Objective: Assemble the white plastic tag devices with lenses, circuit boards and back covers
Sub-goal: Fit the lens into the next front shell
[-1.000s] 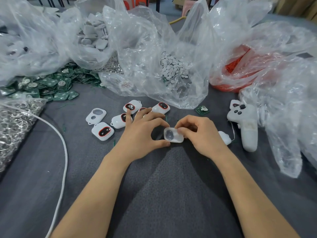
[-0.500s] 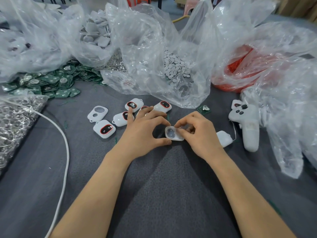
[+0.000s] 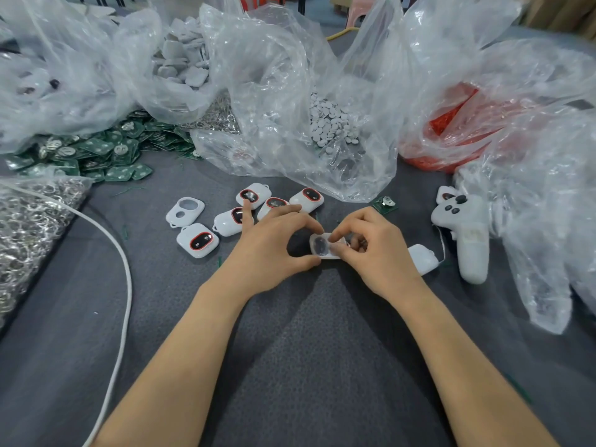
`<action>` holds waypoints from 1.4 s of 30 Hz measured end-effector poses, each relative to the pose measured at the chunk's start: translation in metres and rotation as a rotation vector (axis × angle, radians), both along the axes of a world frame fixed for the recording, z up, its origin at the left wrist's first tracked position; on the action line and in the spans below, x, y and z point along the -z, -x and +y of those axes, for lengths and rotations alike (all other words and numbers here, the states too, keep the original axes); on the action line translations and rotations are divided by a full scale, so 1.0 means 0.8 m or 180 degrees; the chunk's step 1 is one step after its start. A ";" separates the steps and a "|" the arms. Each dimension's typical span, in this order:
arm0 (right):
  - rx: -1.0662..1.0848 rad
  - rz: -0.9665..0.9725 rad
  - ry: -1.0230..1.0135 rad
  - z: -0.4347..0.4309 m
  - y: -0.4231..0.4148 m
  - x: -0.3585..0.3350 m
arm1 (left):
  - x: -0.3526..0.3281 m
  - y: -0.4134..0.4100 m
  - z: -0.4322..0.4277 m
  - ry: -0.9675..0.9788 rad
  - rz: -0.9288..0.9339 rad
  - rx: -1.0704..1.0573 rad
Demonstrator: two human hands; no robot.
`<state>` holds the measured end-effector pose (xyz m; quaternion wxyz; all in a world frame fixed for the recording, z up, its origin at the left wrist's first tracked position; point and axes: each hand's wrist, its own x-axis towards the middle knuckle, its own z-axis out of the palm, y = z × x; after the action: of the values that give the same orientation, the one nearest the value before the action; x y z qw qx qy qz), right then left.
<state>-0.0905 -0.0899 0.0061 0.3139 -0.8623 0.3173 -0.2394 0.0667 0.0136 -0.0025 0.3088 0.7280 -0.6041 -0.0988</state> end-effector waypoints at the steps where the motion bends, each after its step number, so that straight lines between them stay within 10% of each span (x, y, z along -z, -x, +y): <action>1: -0.0002 0.0051 0.0011 0.000 -0.001 0.000 | 0.000 0.000 0.000 0.0003 -0.0001 0.0004; 42: 0.0271 0.0143 -0.0589 -0.009 0.003 -0.003 | -0.004 0.009 0.001 0.0135 -0.0133 0.0020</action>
<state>-0.0931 -0.0973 0.0085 0.3746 -0.8205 0.3813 -0.2028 0.0597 0.0144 0.0008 0.3112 0.7213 -0.6147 -0.0717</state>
